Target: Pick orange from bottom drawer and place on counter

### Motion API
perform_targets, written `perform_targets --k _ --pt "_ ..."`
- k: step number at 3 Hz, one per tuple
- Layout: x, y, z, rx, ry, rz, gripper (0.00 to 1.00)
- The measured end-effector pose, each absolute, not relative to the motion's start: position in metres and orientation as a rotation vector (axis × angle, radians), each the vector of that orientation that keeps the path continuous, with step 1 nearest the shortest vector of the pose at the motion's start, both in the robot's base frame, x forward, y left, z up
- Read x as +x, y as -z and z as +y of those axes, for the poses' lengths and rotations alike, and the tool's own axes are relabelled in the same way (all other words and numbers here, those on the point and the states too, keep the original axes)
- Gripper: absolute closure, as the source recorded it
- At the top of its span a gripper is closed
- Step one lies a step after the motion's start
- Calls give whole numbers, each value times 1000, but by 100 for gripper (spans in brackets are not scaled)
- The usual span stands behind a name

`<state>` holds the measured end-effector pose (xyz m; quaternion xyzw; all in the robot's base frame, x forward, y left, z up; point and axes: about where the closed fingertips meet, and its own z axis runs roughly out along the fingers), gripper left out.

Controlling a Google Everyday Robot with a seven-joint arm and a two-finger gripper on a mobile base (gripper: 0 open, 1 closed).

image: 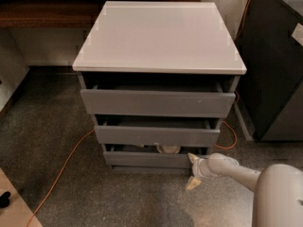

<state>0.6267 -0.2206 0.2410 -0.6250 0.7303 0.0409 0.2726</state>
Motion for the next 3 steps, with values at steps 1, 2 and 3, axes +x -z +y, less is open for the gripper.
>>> perform_targets --k 1,2,3 --pt "648 -222 -227 -1653 -104 1962 0" --pt "669 -210 -231 -1623 -85 1954 0" --pt "691 -193 -231 -1594 -68 1941 0"
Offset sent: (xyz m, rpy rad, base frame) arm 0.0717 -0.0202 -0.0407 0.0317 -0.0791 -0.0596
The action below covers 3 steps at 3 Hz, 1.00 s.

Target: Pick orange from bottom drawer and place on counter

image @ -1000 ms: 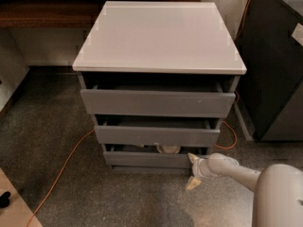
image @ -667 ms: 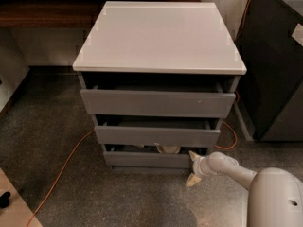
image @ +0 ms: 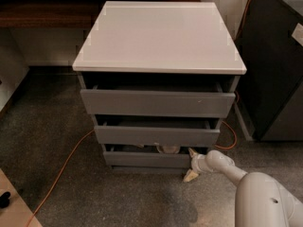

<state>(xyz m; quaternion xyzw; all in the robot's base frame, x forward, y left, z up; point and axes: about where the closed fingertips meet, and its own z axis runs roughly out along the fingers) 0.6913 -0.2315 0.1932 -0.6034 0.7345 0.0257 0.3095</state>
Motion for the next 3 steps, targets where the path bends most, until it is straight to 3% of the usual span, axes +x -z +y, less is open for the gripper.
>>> perform_targets --k 3 --pt "723 -167 -219 -1599 -51 1953 0"
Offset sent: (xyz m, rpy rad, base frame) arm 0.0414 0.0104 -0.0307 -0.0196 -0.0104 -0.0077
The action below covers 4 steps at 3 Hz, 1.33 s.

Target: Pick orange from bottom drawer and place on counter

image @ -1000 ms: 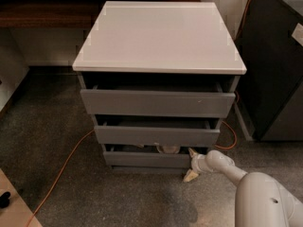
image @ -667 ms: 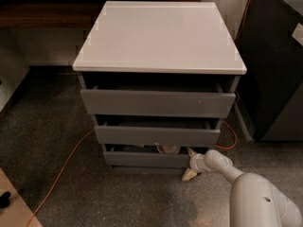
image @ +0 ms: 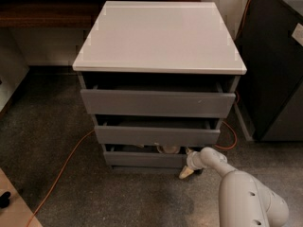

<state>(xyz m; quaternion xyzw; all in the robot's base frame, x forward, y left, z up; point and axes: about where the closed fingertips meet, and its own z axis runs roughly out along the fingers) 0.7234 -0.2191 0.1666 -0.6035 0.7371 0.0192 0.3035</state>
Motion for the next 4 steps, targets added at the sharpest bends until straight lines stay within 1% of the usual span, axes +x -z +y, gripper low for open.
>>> perform_targets --k 1,2,3,4 --pt "727 -164 -216 -1606 -62 1980 16" --pt "724 -165 -214 -1601 -82 2000 39" --pt "724 -169 -214 -1601 -82 2001 70" --pt "724 -174 -214 -1601 -82 2001 94"
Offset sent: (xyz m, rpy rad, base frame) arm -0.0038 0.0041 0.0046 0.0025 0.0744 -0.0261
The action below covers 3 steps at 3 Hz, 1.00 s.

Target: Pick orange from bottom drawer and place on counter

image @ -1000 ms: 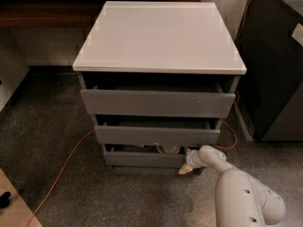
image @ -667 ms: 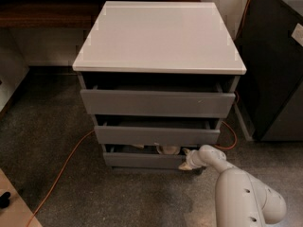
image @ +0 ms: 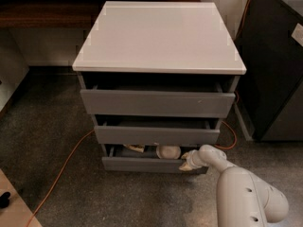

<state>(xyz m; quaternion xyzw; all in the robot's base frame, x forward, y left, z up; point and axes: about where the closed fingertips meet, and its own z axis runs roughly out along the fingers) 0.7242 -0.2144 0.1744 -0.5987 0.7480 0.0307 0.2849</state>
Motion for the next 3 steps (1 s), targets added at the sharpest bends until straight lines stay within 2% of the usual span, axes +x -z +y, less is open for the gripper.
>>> perform_targets --k 1,3 --pt "722 -175 -214 -1599 -86 2002 100" --pt "704 -180 -212 -1584 -120 2016 100"
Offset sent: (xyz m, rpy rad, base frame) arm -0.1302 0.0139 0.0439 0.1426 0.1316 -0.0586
